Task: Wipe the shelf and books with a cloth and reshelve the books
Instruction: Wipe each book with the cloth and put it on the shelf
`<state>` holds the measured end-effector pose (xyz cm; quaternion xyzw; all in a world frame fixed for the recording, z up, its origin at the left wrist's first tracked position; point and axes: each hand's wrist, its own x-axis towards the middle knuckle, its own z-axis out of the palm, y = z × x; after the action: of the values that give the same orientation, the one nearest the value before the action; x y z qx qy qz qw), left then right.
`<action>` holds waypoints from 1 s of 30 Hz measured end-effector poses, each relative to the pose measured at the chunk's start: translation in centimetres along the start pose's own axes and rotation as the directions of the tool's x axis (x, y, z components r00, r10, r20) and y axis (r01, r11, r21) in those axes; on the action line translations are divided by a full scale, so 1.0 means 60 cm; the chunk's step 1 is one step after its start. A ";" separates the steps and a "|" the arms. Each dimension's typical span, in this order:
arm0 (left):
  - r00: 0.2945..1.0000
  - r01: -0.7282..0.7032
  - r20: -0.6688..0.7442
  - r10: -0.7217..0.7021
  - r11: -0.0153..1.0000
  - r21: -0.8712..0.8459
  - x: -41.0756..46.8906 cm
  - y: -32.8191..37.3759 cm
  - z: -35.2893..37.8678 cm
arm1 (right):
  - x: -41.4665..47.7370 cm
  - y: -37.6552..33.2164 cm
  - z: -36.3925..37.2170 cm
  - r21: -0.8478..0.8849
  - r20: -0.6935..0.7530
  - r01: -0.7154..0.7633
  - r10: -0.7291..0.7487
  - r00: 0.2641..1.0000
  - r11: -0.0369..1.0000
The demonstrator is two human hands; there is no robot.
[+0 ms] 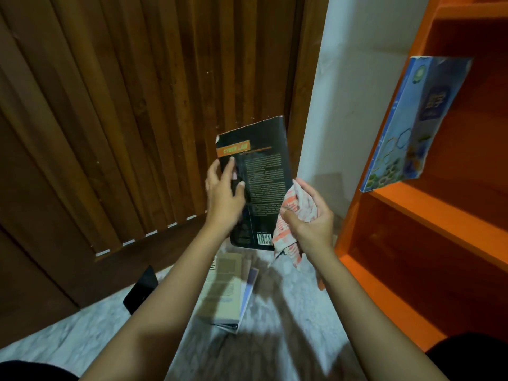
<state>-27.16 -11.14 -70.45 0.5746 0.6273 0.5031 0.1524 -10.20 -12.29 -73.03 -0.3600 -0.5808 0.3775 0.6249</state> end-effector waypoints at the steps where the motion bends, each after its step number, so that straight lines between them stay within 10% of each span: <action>1: 0.999 -0.041 0.019 0.041 0.999 -0.033 -0.006 0.011 0.007 | -0.004 0.001 0.004 -0.053 0.006 0.027 -0.027 1.000 0.998; 5: 0.982 -0.011 0.181 0.051 0.977 -0.214 -0.021 0.039 0.026 | -0.030 0.012 0.019 -0.206 0.060 0.097 -0.087 0.994 0.974; 17: 0.995 -0.078 -0.084 0.055 0.948 -0.307 -0.022 0.042 0.036 | -0.036 0.039 0.033 -0.447 0.220 0.303 -0.225 0.949 0.841; 30: 0.981 -0.137 -0.189 0.051 0.868 -0.477 -0.023 0.028 -0.013 | 0.022 0.011 0.004 -0.321 0.218 0.187 -0.120 0.969 0.928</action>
<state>-26.39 -12.99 -69.32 0.5022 0.4621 0.6991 0.2133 -10.45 -10.84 -73.00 -0.3769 -0.7218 0.2551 0.5214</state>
